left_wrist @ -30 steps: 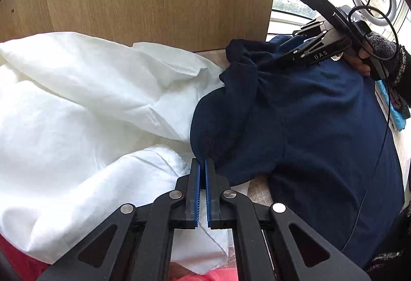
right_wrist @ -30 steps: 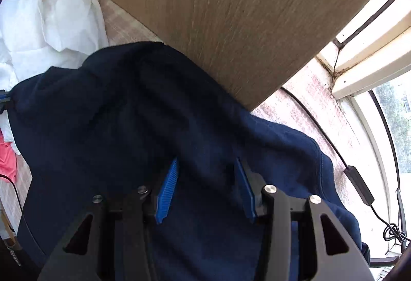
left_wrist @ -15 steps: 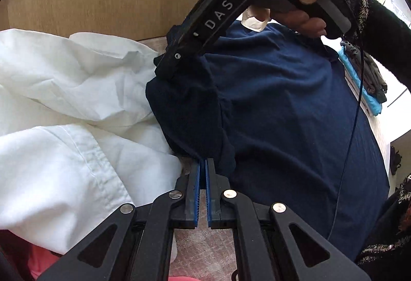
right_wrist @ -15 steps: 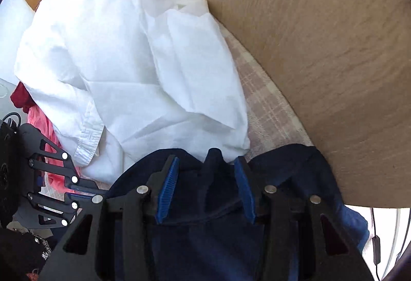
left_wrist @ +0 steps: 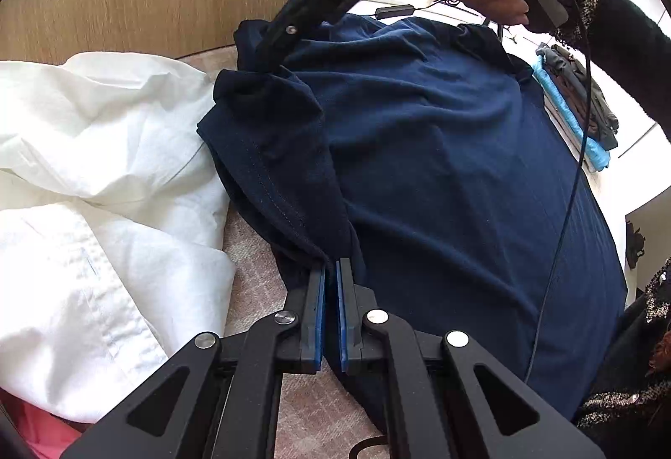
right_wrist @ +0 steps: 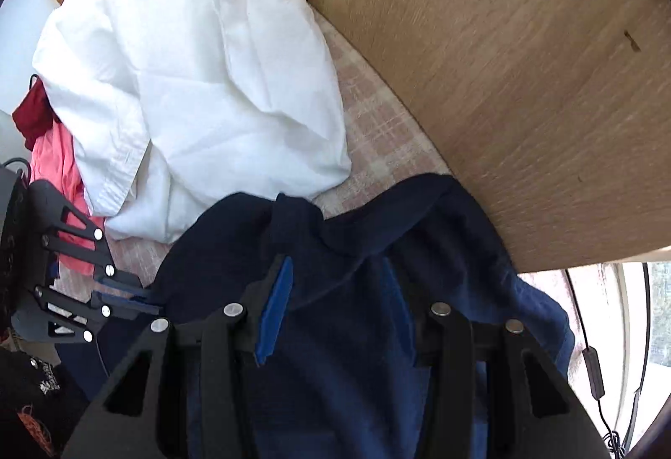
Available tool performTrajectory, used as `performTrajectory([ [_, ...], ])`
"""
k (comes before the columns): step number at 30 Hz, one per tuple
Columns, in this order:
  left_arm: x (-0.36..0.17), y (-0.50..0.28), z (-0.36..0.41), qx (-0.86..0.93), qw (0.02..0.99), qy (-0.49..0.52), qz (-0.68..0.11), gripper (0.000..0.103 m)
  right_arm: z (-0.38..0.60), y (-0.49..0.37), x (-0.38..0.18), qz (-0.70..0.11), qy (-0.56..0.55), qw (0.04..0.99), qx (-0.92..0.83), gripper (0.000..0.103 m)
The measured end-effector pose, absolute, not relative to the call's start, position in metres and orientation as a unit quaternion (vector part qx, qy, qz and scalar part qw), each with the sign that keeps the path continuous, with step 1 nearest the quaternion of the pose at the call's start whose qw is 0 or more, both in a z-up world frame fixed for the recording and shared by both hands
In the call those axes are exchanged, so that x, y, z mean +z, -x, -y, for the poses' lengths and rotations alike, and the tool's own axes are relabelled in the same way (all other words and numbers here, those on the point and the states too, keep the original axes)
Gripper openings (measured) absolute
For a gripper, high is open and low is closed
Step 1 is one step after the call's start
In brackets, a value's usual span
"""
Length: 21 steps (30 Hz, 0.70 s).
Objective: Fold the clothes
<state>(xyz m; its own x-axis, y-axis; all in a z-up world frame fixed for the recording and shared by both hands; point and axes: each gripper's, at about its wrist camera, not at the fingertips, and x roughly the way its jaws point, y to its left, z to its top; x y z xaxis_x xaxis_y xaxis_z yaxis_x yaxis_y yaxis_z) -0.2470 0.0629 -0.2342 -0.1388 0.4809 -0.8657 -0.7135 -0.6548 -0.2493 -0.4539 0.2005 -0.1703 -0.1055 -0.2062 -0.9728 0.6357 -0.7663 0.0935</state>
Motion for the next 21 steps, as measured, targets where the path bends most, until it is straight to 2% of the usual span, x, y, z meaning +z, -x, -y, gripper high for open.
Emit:
performTrajectory([
  [8,-0.241,0.247,-0.064,0.742,0.399,0.527,-0.109,0.004,-0.145,0.449,-0.190,-0.239,-0.584,0.382,-0.675,0.045],
  [12,-0.243,0.247,-0.064,0.742,0.399,0.528,-0.109,0.004,-0.141,0.438,-0.209,-0.292,-0.592,0.386,-0.644,0.045],
  [14,-0.242,0.247,-0.063,0.743,0.398,0.527,-0.109,0.005,-0.146,0.438,-0.209,-0.285,-0.597,0.387,-0.643,0.032],
  [15,-0.241,0.248,-0.062,0.744,0.395,0.527,-0.108,0.005,-0.149,0.438,-0.208,-0.281,-0.599,0.388,-0.642,0.017],
  [18,-0.237,0.251,-0.058,0.750,0.387,0.526,-0.106,0.005,-0.156,0.440,-0.195,-0.272,-0.588,0.390,-0.655,0.011],
  [21,-0.220,0.254,-0.045,0.774,0.365,0.506,-0.110,0.005,-0.156,0.444,-0.172,-0.265,-0.560,0.388,-0.683,0.011],
])
